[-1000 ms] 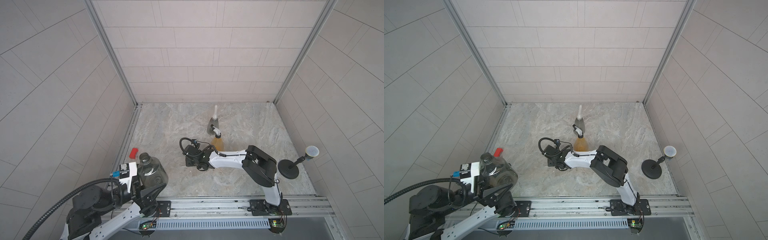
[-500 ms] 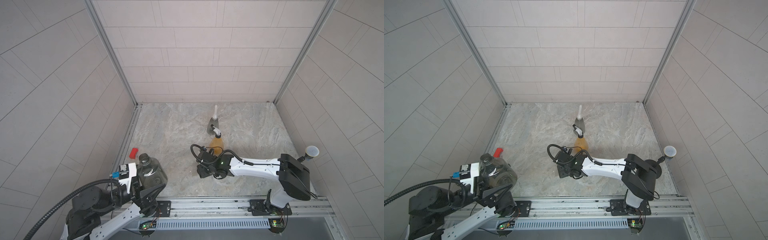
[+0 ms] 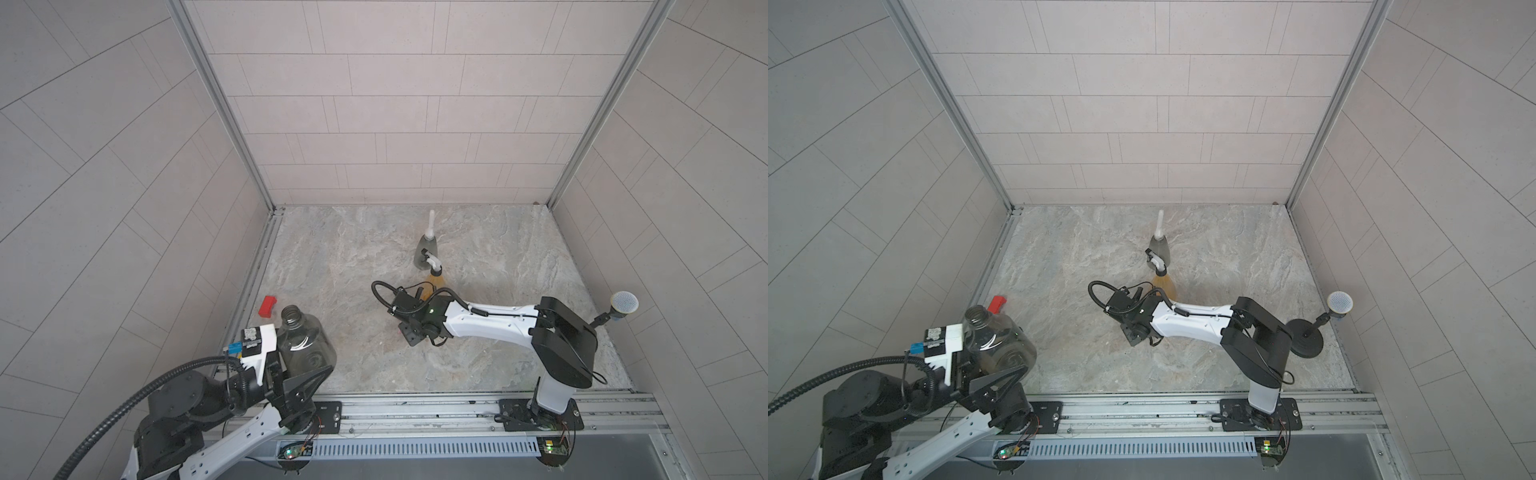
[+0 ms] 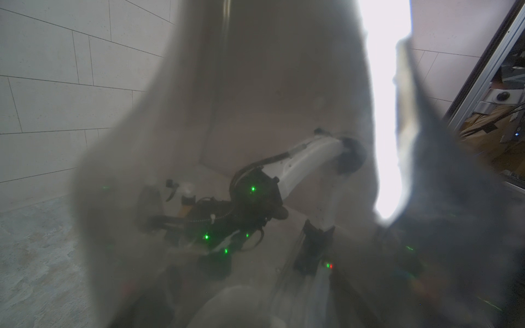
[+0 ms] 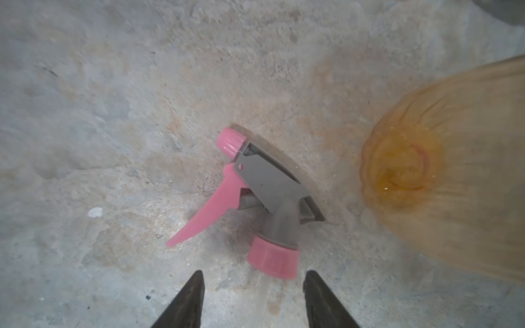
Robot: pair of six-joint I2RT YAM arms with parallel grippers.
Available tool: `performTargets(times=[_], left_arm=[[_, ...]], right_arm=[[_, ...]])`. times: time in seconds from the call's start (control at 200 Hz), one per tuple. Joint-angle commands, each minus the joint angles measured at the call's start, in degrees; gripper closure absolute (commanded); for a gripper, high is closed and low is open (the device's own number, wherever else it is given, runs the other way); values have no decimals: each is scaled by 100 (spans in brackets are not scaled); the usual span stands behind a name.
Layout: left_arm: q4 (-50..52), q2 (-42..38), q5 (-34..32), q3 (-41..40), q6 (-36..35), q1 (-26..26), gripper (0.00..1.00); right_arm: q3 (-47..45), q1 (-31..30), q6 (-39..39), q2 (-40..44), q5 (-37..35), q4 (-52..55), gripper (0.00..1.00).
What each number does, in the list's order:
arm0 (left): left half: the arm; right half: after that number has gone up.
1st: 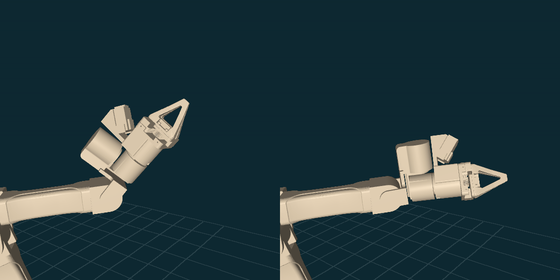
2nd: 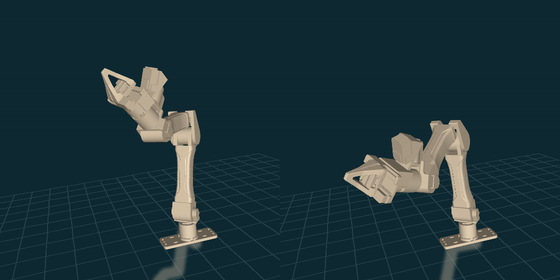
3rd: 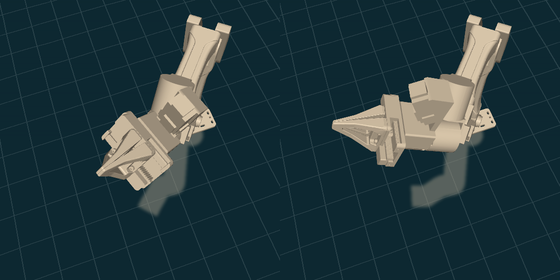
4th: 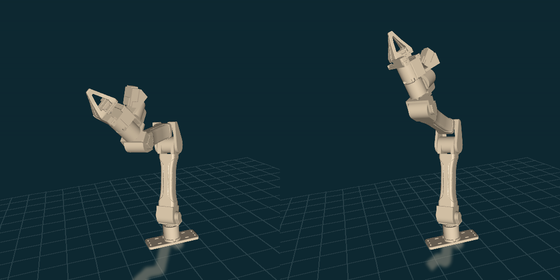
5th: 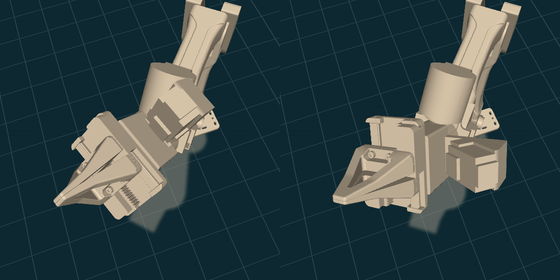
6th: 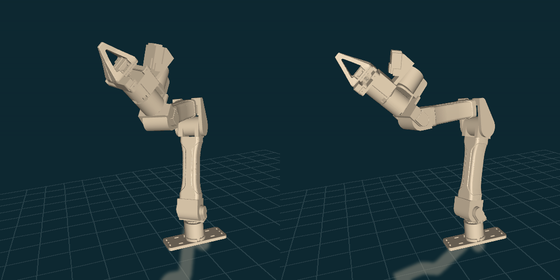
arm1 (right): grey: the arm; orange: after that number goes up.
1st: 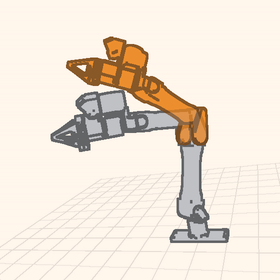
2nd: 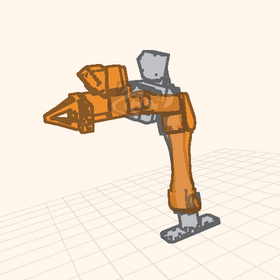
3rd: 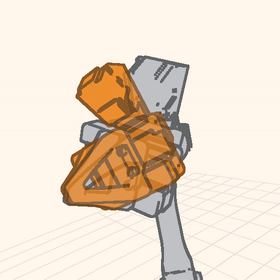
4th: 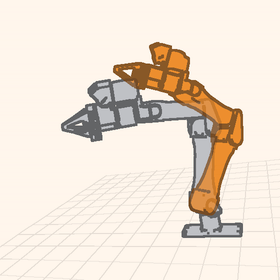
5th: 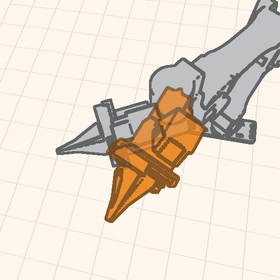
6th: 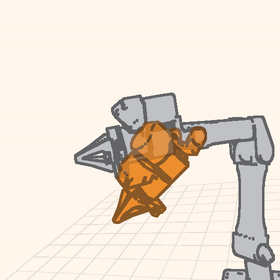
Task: Attach spray nozzles to spray bottles
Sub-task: Pick up the spray nozzle from the center of the board.
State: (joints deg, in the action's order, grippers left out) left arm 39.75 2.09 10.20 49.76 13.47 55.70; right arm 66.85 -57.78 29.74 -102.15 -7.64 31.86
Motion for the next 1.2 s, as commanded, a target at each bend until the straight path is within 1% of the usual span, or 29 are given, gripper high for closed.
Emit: performTargets(times=[0.0, 0.08, 0.16, 0.285, 0.51, 0.61, 0.78, 0.871, 0.951, 1.051, 1.196], left_arm=[[-220, 142, -43, -25, -13, 3, 100], [-232, 169, -57, -27, -14, 2, 100], [-265, 186, -69, -31, -19, 2, 100], [-275, 238, -51, -40, -18, 6, 100], [-279, 276, -57, -39, -20, 9, 100], [-279, 251, -81, -43, -21, 6, 100], [-267, 263, -80, -40, -6, 6, 100], [-266, 282, -76, -31, 3, 4, 100], [-262, 292, -58, -36, 14, 4, 100], [-249, 309, -58, -30, 14, 1, 100], [-256, 417, 37, -7, 15, 2, 100]], right_arm=[[131, 133, -95, -53, -124, 166, 40], [188, 173, -83, -141, -158, 174, 41], [231, 217, -75, -246, -168, 181, 44], [234, 285, -25, -383, -31, 151, 49], [261, 294, 179, -642, 231, 123, 53], [241, 294, 199, -679, 195, 73, 55], [267, 311, 204, -723, 225, 42, 56], [257, 311, 208, -711, 252, 31, 60], [167, 298, 219, -587, 274, -57, 64], [-23, 234, 195, -236, 296, -316, 69], [-336, 73, 237, 761, 262, -658, 71]])
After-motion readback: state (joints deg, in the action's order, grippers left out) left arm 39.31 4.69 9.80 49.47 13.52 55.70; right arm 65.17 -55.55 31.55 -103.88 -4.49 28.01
